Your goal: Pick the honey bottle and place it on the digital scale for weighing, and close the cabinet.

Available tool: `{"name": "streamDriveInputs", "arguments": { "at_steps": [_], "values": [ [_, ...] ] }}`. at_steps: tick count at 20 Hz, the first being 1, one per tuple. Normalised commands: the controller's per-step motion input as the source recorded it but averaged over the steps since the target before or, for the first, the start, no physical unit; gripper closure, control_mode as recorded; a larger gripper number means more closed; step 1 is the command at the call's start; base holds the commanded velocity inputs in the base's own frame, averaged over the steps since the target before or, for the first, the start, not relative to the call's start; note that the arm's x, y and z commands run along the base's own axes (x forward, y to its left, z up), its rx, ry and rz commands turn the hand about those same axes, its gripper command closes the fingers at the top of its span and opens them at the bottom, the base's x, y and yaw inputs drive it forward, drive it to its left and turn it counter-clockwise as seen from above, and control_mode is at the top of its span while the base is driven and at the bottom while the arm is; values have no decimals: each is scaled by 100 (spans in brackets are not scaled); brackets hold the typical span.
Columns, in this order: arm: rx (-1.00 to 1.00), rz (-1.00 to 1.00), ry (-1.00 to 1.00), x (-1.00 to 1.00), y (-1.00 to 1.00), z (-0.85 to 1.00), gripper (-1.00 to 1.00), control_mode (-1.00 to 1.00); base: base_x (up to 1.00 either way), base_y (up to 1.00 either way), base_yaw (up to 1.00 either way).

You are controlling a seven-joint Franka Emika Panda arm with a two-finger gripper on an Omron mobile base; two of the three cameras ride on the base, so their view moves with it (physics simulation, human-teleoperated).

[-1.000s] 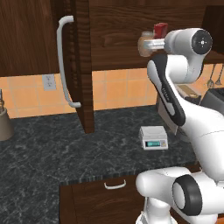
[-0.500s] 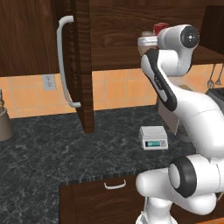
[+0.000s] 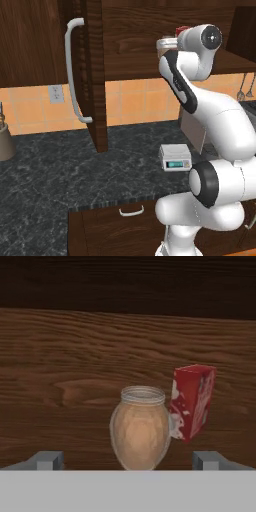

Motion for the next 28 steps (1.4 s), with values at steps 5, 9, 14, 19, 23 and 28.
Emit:
{"name": "streamDriveInputs", "arguments": {
  "at_steps": [5, 9, 14, 19, 23, 28],
  "values": [
    [0, 0, 1, 46, 0, 0, -100, -100, 0, 0, 0],
    [0, 0, 1, 46, 0, 0, -100, -100, 0, 0, 0],
    [0, 0, 0, 14, -3, -2, -100, -100, 0, 0, 0],
    [0, 0, 0, 0, -6, -22, -100, -100, 0, 0, 0],
    [0, 0, 0, 28, -6, -1, -100, -100, 0, 0, 0],
    [0, 0, 0, 28, -11, 0, -100, -100, 0, 0, 0]
  ]
}}
